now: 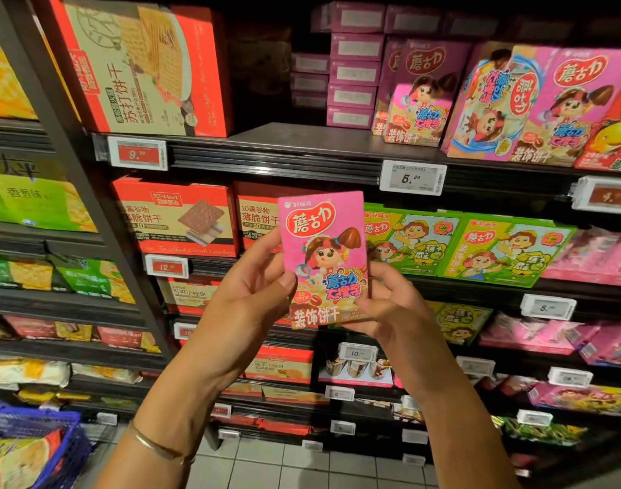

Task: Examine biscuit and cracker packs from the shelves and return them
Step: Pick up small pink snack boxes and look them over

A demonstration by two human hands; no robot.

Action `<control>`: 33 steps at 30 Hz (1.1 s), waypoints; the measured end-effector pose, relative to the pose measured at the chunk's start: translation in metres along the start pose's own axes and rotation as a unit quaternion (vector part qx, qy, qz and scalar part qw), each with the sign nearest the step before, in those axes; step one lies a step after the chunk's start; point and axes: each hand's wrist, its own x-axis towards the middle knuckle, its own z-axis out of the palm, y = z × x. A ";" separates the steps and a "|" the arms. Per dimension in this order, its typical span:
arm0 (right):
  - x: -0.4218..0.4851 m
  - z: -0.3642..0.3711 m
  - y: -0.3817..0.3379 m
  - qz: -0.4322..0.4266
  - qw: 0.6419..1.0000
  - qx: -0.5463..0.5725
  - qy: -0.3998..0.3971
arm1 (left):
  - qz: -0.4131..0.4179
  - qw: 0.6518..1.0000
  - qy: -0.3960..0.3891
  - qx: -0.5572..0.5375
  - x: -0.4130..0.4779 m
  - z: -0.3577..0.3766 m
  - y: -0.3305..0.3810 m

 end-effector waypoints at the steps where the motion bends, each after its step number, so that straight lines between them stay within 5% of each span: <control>1: 0.001 0.000 0.001 -0.001 1.000 0.001 0.002 | 0.002 1.000 -0.003 0.008 0.000 0.000 -0.001; 13: 0.001 0.009 -0.002 -0.026 1.000 0.004 0.013 | 0.002 1.000 0.002 -0.004 -0.001 -0.002 -0.003; 17: 0.001 0.019 -0.002 -0.084 0.992 -0.078 0.050 | 0.068 0.994 0.042 0.071 -0.001 0.006 -0.003; 21: 0.001 0.030 -0.003 -0.106 0.992 -0.074 -0.003 | 0.106 0.987 0.038 0.117 -0.001 0.019 -0.003; 24: -0.001 0.029 -0.005 -0.089 0.992 0.088 -0.010 | 0.100 0.985 0.045 0.133 -0.002 0.018 -0.005; 27: -0.003 0.023 -0.008 0.000 0.931 0.362 -0.047 | 0.060 0.985 0.093 0.131 0.001 0.012 -0.007; 33: -0.002 0.022 -0.001 0.030 0.931 0.364 -0.018 | 0.076 0.988 0.078 0.105 -0.001 0.011 -0.009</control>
